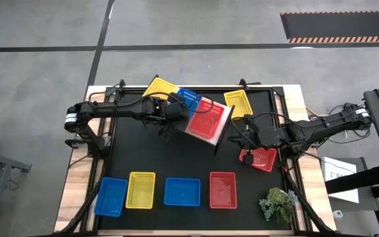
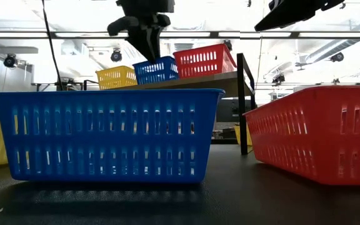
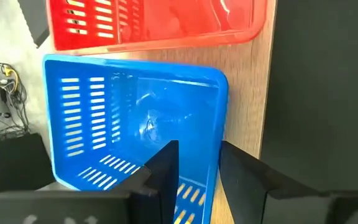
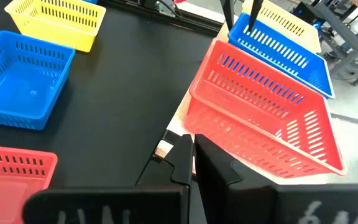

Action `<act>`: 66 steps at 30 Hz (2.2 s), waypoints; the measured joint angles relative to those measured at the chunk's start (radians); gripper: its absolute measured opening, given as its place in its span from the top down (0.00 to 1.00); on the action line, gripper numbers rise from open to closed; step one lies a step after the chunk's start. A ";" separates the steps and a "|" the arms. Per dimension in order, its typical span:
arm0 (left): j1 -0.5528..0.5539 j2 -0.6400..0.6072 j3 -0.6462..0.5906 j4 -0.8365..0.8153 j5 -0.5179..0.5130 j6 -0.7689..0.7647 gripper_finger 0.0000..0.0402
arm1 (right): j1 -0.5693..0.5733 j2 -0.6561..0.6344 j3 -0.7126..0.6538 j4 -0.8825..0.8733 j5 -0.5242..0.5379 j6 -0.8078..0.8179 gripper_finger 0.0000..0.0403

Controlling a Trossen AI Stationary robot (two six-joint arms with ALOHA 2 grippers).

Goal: Stack baskets on shelf by color
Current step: Put the top blue bin on the shelf, then stack the top right yellow bin on top of the yellow bin on the shelf

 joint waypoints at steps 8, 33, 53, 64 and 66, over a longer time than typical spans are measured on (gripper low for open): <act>-0.013 -0.029 0.001 -0.032 -0.001 -0.086 0.76 | 0.000 0.000 0.000 -0.001 0.000 0.010 0.98; -0.393 -0.426 -0.479 0.584 0.019 -0.276 0.76 | 0.000 0.001 -0.001 0.003 0.000 0.132 0.97; -0.392 -0.627 -0.692 0.826 -0.158 -0.179 0.76 | -0.278 0.022 0.236 -0.482 0.121 0.663 0.73; -0.392 -0.632 -0.693 0.822 -0.236 -0.125 0.76 | -0.764 0.246 0.503 -0.755 -0.221 0.516 0.73; -0.392 -0.638 -0.694 0.819 -0.262 -0.118 0.76 | -0.844 0.303 0.541 -0.806 -0.284 0.484 0.72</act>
